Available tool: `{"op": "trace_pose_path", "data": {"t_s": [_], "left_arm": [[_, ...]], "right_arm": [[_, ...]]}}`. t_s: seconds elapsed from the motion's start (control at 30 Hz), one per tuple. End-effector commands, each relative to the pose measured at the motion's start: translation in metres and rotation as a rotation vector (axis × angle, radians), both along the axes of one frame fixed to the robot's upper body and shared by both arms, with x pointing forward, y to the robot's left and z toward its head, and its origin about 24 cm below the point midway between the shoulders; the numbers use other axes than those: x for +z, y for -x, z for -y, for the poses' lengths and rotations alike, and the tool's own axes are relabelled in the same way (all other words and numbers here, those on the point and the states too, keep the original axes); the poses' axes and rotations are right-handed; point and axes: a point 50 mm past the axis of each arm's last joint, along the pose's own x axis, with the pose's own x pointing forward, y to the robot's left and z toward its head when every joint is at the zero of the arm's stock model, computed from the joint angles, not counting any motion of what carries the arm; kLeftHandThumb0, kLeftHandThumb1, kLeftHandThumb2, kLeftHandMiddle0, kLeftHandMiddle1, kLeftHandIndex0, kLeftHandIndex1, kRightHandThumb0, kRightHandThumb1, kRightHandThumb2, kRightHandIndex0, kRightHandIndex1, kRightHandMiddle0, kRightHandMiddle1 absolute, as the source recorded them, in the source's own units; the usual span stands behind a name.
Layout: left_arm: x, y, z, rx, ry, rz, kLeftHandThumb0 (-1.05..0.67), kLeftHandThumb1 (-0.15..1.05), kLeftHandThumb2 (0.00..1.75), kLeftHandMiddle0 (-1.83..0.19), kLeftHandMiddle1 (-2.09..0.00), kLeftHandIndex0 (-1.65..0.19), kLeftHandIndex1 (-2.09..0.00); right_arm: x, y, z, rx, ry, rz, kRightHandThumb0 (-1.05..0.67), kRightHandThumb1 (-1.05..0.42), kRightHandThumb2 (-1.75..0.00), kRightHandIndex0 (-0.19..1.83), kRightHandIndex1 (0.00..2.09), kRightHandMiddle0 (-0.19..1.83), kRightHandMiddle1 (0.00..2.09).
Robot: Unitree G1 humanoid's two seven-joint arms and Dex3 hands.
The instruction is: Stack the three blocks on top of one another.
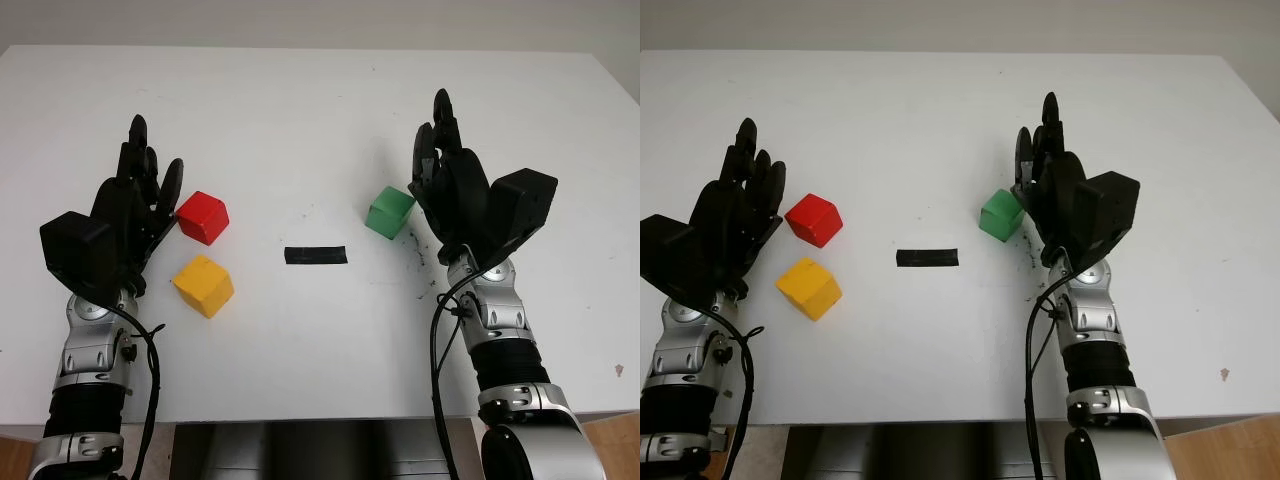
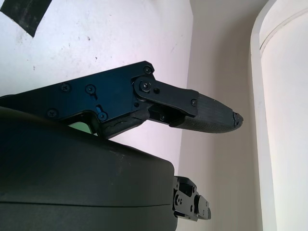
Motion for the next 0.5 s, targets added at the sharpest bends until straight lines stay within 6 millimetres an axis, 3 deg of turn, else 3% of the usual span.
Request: {"op": "trace_pose_path", "data": {"t_s": [0.0, 0.4, 0.47], "left_arm": [[0.000, 0.002, -0.001, -0.002, 0.000, 0.013, -0.68, 1.05, 0.48, 0.16, -0.05, 0.13, -0.05], [0.004, 0.002, -0.001, -0.007, -0.025, 0.002, -0.68, 1.05, 0.48, 0.17, -0.05, 0.15, -0.04], [0.011, 0.003, -0.005, 0.016, -0.075, 0.022, -0.67, 1.05, 0.42, 0.07, -0.09, 0.07, -0.08]], "right_arm": [[0.002, 0.002, 0.000, 0.000, -0.007, 0.011, -0.69, -1.05, -0.68, -0.19, 0.00, -0.19, 0.00], [0.006, 0.004, 0.003, 0.011, 0.011, 0.033, -0.68, -1.05, -0.69, -0.19, 0.00, -0.19, 0.00], [0.010, 0.003, 0.005, 0.022, 0.021, 0.045, -0.70, -1.05, -0.69, -0.19, 0.00, -0.19, 0.00]]}}
